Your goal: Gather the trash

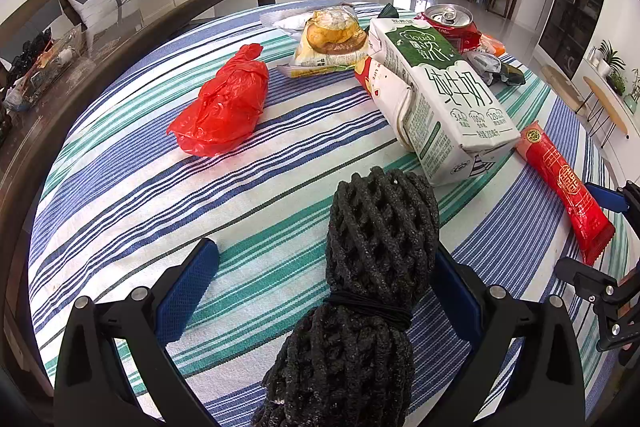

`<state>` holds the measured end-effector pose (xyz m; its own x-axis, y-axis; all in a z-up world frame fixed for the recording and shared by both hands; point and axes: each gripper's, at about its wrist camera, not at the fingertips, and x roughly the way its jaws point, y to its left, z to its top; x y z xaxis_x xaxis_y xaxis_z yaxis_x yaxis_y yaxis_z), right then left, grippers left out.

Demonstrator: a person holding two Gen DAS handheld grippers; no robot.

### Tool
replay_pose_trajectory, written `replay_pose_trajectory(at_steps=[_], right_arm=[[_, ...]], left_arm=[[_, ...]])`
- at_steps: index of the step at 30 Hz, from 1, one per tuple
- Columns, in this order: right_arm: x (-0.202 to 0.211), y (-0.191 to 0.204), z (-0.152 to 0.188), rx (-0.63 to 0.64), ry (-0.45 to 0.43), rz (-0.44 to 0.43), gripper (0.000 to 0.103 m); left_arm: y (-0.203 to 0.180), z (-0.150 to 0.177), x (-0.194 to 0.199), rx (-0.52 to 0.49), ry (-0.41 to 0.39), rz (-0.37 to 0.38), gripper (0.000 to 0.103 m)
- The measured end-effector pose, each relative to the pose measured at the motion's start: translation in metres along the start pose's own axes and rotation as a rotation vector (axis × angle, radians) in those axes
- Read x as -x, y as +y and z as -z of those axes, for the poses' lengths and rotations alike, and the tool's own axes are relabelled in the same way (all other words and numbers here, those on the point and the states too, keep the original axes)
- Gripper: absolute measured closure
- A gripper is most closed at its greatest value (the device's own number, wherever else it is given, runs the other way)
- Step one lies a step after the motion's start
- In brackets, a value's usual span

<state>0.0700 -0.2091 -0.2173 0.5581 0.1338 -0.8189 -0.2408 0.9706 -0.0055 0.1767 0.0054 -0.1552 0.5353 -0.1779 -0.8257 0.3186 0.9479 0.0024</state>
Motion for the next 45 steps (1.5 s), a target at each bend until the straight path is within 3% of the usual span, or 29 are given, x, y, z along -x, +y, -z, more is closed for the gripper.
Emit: replay_pose_trajectory(at_steps=[6,13,26,30,33,38,40,42,43,45], right_arm=[[0.002,-0.001,0.000,-0.005,-0.002,-0.018,0.005],[0.019,-0.025,-0.004,-0.098,0.035,-0.136,0.005],[0.032,-0.031,-0.021,-0.078,0.108,-0.125,0.006],[0.035,-0.032,-0.023,-0.058,0.127,-0.124,0.006],[0.032,-0.024,-0.031,-0.020,0.142,-0.122,0.006],[0.010,-0.010,-0.052,-0.022,0.197,-0.112,0.008],[0.001,-0.011,-0.057,-0.041,0.217,-0.094,0.017],[-0.006,-0.015,-0.057,-0.058,0.248,-0.106,0.042],[-0.007,-0.016,-0.056,-0.063,0.258,-0.114,0.048],[-0.003,-0.020,-0.052,-0.074,0.249,-0.131,0.080]], left_arm=[[0.000,0.000,0.000,0.000,0.000,0.000,0.004],[0.000,0.000,0.000,0.000,0.000,0.000,0.004],[0.000,0.000,0.000,-0.001,0.002,0.002,0.004],[0.006,0.003,0.009,-0.077,0.107,0.050,0.004],[0.010,0.008,0.028,-0.135,0.066,0.116,0.005],[-0.008,0.002,0.033,-0.239,0.057,0.147,0.005],[-0.012,-0.001,0.032,-0.256,0.054,0.153,0.025],[-0.012,-0.003,0.029,-0.250,0.068,0.171,0.042],[-0.011,-0.004,0.027,-0.246,0.074,0.178,0.054],[-0.011,-0.003,0.027,-0.240,0.083,0.182,0.069]])
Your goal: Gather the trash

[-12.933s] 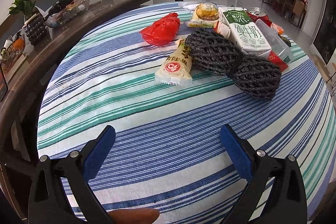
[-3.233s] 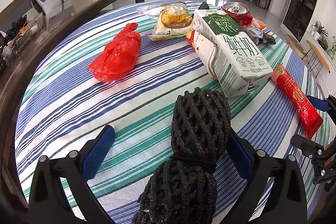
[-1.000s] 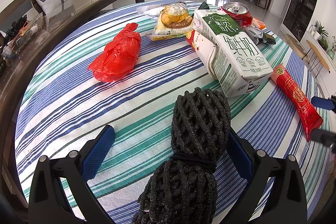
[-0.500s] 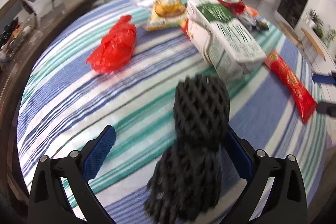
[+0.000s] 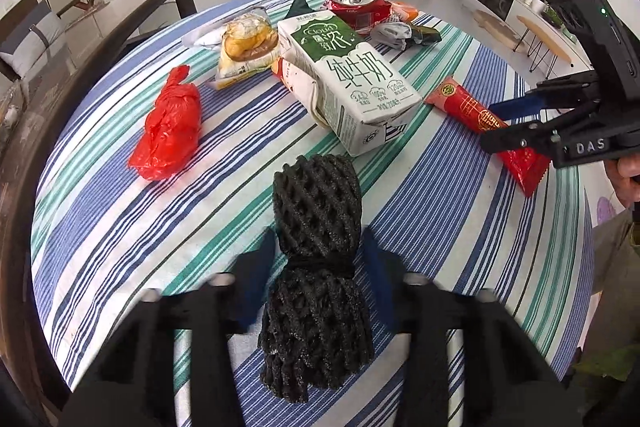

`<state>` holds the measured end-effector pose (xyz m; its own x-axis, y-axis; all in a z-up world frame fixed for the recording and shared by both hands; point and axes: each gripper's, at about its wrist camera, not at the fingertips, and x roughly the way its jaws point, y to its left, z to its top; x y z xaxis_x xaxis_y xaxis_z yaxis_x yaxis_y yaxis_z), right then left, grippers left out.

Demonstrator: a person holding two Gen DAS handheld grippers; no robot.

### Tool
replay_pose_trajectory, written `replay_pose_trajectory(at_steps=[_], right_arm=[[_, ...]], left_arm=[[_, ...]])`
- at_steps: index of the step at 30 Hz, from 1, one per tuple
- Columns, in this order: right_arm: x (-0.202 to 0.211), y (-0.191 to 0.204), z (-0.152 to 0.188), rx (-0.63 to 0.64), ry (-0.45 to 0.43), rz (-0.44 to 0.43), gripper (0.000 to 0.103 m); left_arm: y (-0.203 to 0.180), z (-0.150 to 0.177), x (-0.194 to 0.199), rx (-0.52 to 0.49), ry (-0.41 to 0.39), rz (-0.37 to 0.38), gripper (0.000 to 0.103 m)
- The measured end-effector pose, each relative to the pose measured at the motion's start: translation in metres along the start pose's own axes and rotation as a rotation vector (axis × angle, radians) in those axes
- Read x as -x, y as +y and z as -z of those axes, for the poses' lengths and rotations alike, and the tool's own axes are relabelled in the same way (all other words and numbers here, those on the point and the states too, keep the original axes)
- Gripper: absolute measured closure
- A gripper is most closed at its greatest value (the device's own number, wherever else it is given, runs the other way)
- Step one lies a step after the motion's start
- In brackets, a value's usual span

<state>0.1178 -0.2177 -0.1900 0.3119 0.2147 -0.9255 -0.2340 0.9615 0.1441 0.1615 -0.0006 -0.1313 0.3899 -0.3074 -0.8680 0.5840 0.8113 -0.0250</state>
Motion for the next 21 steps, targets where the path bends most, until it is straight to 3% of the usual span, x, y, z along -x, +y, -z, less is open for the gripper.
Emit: replay_pose_trajectory(at_steps=[6,12,16,21], right_arm=[[0.034,-0.016,0.025,-0.039,-0.085,-0.062,0.086],[0.079,-0.063,0.054,-0.139,-0.198,-0.133,0.087],[0.110,-0.123,0.079,-0.242,-0.254,-0.077,0.087],[0.133,-0.202,0.120,-0.372,-0.253,0.044,0.087]], left_arm=[[-0.002,0.008,0.021,0.062,-0.045,0.038,0.073],[-0.044,-0.008,0.055,0.083,-0.134,0.165,0.073],[-0.104,-0.041,0.056,0.026,-0.179,0.240,0.073],[-0.194,-0.089,0.030,-0.039,-0.190,0.351,0.072]])
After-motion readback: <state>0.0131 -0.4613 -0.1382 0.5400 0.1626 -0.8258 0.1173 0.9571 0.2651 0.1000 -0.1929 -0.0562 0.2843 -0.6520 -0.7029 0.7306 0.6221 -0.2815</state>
